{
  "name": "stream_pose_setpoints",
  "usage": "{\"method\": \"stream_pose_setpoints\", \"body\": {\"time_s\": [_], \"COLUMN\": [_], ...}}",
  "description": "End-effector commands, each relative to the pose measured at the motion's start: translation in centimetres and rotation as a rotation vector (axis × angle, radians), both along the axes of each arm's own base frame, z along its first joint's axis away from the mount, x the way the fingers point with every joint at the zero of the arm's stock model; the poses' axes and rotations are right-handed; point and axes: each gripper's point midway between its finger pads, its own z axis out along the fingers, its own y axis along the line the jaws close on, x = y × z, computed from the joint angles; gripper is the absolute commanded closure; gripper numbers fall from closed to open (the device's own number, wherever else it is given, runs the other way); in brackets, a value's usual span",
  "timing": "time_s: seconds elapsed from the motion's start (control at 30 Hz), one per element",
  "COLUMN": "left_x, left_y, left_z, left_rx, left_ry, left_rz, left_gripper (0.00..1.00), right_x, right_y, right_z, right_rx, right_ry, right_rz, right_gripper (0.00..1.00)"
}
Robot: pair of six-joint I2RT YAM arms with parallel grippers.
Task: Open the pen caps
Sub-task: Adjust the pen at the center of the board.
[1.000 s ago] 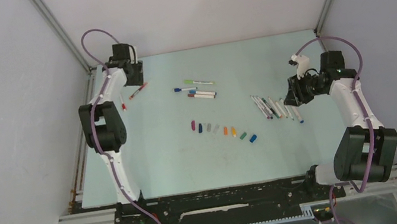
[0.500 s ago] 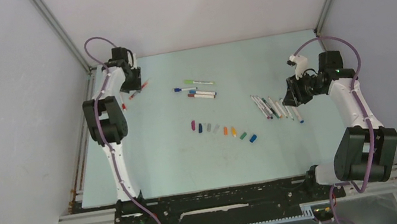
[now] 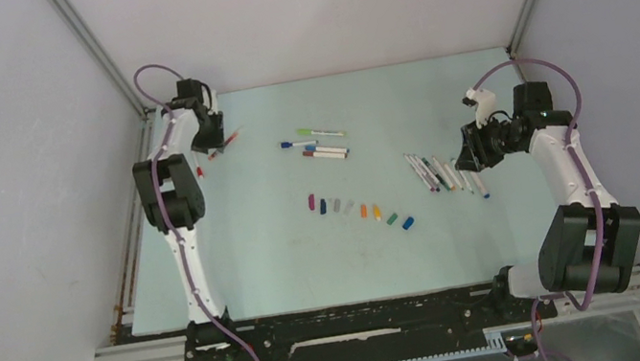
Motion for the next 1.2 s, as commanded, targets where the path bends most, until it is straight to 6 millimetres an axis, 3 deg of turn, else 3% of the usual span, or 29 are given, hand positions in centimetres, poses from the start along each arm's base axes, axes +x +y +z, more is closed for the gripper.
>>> {"method": "stream_pose_setpoints", "body": {"time_s": [0.0, 0.37, 0.6, 0.83, 0.9, 1.17], "left_x": [1.3, 1.1, 0.1, -2.2, -3.4, -8.3], "left_y": [0.0, -0.3, -0.5, -2.1, -3.5, -5.7], "left_z": [1.0, 0.3, -0.2, -0.2, 0.1, 0.6], "left_rx": [-0.023, -0.059, -0.057, -0.005, -0.002, -0.026], "left_ry": [-0.034, -0.014, 0.023, 0.05, 0.057, 0.065], "left_rz": [-0.014, -0.003, 0.026, 0.016, 0.004, 0.082], "left_gripper": [0.53, 0.64, 0.77, 0.86, 0.88, 0.93], "right_x": [0.5, 0.5, 0.4, 0.4, 0.4, 0.2], "right_y": [0.0, 0.0, 0.1, 0.1, 0.1, 0.5], "right_z": [1.0, 1.1, 1.2, 1.4, 1.6, 1.9], "right_rx": [-0.013, -0.013, -0.013, -0.012, -0.012, -0.003], "right_ry": [-0.041, -0.046, -0.049, -0.058, -0.062, -0.073], "right_rz": [0.02, 0.02, 0.022, 0.023, 0.023, 0.035], "right_gripper": [0.6, 0.6, 0.6, 0.6, 0.6, 0.6]}}
